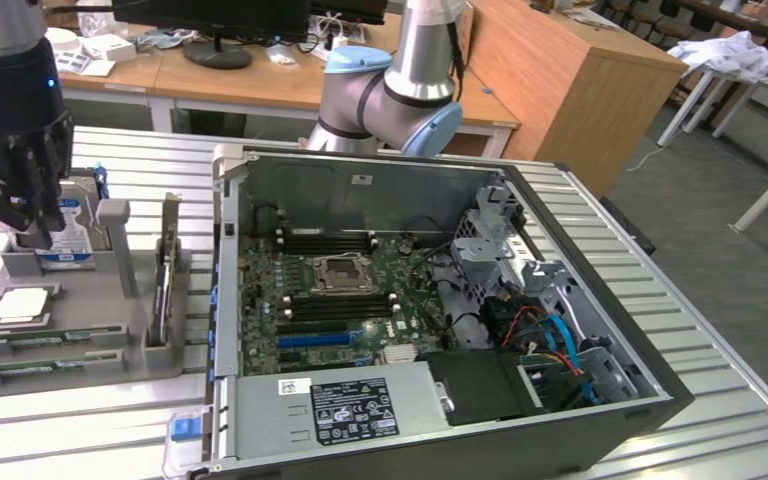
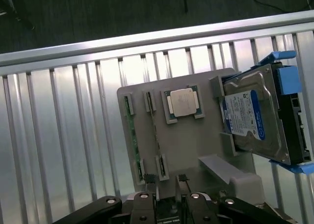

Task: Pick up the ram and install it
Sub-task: 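Pick up the ram and move it above insertion slot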

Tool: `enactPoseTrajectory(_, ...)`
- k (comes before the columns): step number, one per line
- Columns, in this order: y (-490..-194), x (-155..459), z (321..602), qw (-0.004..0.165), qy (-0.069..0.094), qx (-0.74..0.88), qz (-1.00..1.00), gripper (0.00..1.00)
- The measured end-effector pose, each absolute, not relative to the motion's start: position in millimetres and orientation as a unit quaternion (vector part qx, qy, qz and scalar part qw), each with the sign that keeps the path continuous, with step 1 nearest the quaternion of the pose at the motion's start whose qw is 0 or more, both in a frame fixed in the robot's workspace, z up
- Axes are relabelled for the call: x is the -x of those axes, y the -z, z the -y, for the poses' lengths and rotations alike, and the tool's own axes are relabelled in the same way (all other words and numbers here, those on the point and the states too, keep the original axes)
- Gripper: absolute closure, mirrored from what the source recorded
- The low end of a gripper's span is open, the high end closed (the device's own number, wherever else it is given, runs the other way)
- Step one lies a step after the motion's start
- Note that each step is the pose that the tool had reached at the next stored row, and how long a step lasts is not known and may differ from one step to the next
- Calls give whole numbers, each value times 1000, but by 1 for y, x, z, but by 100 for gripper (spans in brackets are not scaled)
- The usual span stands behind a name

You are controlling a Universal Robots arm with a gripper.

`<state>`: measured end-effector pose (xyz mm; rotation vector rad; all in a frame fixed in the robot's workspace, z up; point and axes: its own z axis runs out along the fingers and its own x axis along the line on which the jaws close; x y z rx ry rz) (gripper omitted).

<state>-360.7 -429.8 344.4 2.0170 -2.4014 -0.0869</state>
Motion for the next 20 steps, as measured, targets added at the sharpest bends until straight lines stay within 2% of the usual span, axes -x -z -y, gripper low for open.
enactPoseTrajectory(20,-304,361,432,3,28,-656,754,70)
